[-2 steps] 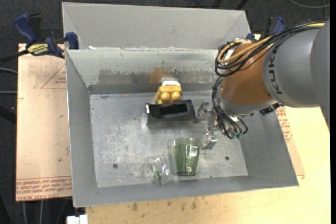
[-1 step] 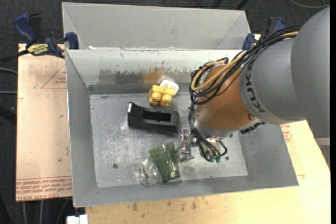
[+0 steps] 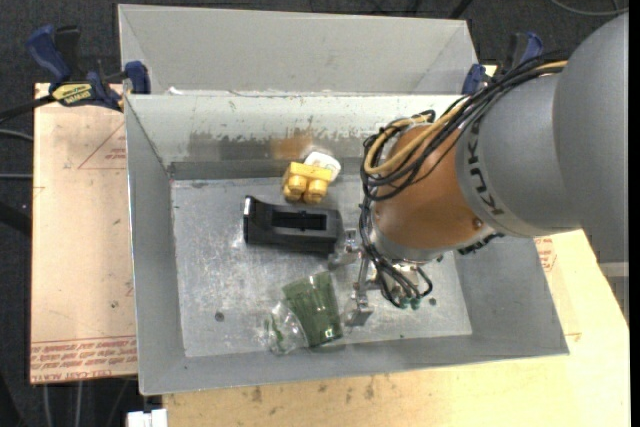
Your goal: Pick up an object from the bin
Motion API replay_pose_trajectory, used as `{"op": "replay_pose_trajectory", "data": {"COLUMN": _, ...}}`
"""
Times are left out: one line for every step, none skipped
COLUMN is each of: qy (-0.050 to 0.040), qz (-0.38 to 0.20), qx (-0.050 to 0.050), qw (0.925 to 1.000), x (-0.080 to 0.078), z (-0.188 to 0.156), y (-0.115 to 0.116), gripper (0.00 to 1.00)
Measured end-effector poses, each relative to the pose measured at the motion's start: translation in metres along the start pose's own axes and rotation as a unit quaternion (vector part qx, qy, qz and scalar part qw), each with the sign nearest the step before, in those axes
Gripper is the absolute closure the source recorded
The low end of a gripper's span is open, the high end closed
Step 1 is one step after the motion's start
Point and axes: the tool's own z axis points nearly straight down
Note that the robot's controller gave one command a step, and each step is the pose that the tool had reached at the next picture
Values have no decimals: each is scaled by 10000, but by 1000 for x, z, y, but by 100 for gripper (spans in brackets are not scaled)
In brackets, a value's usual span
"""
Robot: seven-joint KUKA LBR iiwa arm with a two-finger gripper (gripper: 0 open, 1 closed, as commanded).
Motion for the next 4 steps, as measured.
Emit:
{"op": "replay_pose_trajectory", "data": {"qy": -1, "qz": -1, "qx": 0, "qw": 10000, "x": 0, "z": 0, "y": 0, "gripper": 0}}
{"op": "replay_pose_trajectory", "data": {"qy": -30, "qz": -469, "qx": 19, "qw": 9989, "x": 2, "z": 5, "y": 43, "gripper": 0}}
{"op": "replay_pose_trajectory", "data": {"qy": -71, "qz": -777, "qx": 26, "qw": 9969, "x": 8, "z": 5, "y": 89, "gripper": 0}}
{"op": "replay_pose_trajectory", "data": {"qy": 23, "qz": -1410, "qx": 3, "qw": 9900, "x": -16, "z": 6, "y": 123, "gripper": 100}}
